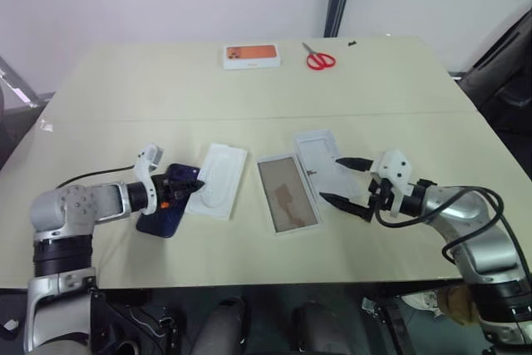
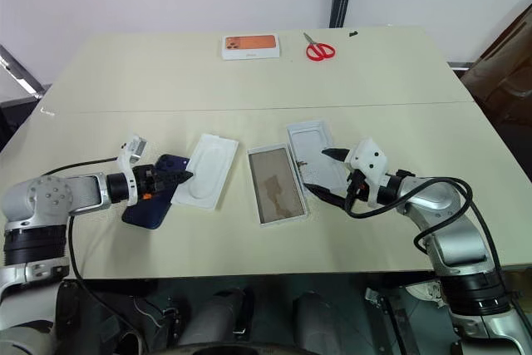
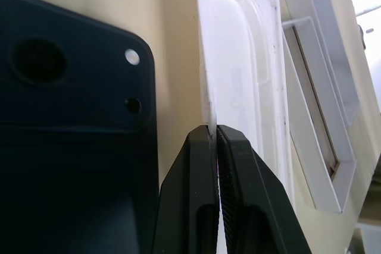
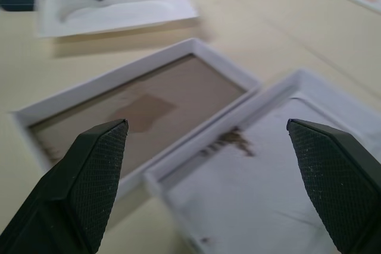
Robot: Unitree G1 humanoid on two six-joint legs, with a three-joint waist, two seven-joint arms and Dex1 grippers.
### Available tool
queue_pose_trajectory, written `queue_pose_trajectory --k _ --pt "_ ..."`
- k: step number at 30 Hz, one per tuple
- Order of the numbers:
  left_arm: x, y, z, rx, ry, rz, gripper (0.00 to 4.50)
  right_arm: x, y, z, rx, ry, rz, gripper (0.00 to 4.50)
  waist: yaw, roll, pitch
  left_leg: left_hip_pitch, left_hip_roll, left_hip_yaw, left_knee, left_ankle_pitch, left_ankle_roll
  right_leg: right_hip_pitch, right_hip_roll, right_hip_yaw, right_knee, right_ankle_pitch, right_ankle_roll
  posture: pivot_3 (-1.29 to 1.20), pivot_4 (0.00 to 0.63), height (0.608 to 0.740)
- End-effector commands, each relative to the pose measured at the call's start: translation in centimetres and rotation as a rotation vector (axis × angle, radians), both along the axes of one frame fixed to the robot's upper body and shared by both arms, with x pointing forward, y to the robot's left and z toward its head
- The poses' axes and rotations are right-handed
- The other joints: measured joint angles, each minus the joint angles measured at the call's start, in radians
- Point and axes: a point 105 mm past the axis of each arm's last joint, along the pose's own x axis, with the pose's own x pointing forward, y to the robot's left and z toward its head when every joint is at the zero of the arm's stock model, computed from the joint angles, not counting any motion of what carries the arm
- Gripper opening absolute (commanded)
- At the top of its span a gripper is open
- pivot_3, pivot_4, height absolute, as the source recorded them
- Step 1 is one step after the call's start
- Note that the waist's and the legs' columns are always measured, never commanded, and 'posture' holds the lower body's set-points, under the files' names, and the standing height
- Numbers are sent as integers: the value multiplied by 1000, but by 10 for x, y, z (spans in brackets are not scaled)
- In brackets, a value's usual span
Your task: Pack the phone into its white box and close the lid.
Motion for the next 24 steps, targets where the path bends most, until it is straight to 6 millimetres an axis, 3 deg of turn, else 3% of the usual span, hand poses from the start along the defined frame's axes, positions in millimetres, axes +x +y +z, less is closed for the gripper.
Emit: queue_pose_trajectory --k 1,7,11,14,17,21,24 --pt "10 -1 24 -91 -99 37 182 -25 23 2 -5 64 179 4500 1 0 0 0 0 0 0 0 0 0 0 0 0 0 0 0 150 734" --pt "17 -6 35 -95 -166 47 182 -37 41 -15 -120 101 366 4500 -1 -3 1 0 0 0 1 0 0 0 0 -1 0 0 0 0 150 734" --pt "15 -9 38 -101 -182 35 182 -33 49 -35 -206 88 422 4500 -1 -3 2 0 0 0 0 0 -1 0 0 -1 0 0 0 0 150 734" --pt "16 -8 37 -89 -194 67 0 -31 49 -53 -299 80 443 3690 1 -3 2 0 0 0 1 0 -1 -1 0 -1 0 0 0 0 150 734" --pt "21 -6 38 -94 -207 114 0 -24 39 -67 -392 86 440 2170 2 -3 1 0 0 0 2 0 -1 -1 0 -1 0 0 0 0 150 734" --pt "22 -9 41 -102 -220 120 0 -19 47 -51 -301 84 448 151 2 -3 1 0 0 -1 2 0 -1 -1 0 -1 0 0 0 0 150 734" --pt "24 -10 43 -116 -225 126 0 -10 57 -39 -244 51 422 64 0 -4 1 0 0 -1 2 1 -2 0 0 -1 0 0 0 0 150 734"
